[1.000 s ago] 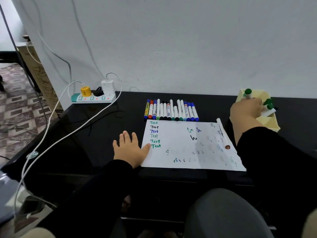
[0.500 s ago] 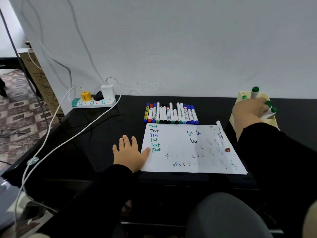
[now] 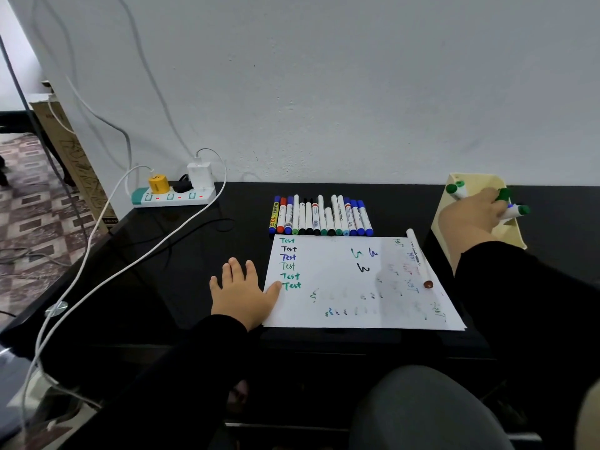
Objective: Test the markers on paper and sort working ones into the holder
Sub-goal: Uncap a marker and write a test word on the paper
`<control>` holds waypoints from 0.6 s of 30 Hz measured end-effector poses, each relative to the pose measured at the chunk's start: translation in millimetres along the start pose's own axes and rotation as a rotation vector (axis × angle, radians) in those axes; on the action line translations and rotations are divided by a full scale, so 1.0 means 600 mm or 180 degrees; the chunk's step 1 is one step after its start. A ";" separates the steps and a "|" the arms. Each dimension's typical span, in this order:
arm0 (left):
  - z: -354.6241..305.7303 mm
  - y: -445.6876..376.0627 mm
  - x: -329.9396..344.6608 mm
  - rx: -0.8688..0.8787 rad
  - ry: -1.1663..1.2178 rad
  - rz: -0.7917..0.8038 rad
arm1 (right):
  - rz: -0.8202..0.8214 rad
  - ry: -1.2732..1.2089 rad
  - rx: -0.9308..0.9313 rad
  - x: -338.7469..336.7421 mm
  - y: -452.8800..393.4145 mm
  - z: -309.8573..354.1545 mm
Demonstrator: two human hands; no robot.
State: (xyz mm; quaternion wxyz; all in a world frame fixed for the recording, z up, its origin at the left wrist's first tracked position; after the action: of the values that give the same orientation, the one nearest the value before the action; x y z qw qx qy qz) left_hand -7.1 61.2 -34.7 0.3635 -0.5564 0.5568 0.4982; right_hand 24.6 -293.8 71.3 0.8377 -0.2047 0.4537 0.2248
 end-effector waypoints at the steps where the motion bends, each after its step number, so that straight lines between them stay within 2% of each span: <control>1: 0.000 0.000 0.000 -0.0008 -0.0008 0.0007 | -0.0077 0.0005 -0.0046 -0.003 0.002 0.000; 4: -0.001 -0.001 0.001 -0.0027 -0.0020 0.0013 | -0.0193 -0.0058 -0.0047 -0.009 0.002 0.003; 9: -0.001 0.000 0.000 -0.0009 0.0005 0.0014 | 0.0024 -0.0214 -0.0030 0.004 -0.011 0.004; 14: -0.002 0.000 -0.001 -0.0033 -0.0022 0.0042 | 0.0049 -0.0837 0.0142 0.013 -0.013 0.002; 18: -0.002 0.000 0.000 -0.0022 -0.0016 0.0034 | -0.0074 -0.1160 -0.0087 0.010 -0.012 0.003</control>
State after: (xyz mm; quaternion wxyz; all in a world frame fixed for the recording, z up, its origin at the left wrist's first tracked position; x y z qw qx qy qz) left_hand -7.0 60.2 -34.2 0.3604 -0.5534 0.5571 0.5034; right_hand 32.6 -297.5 67.9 0.9057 -0.1772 0.2889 0.2546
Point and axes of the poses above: each hand's wrist, its own y-axis away from the middle knuckle, its own x-axis out of the palm, z = x × y, the point moved 3 cm from there along -y, towards the middle knuckle, and after that the axes turned 13 degrees about y, right-handed, at the moved point
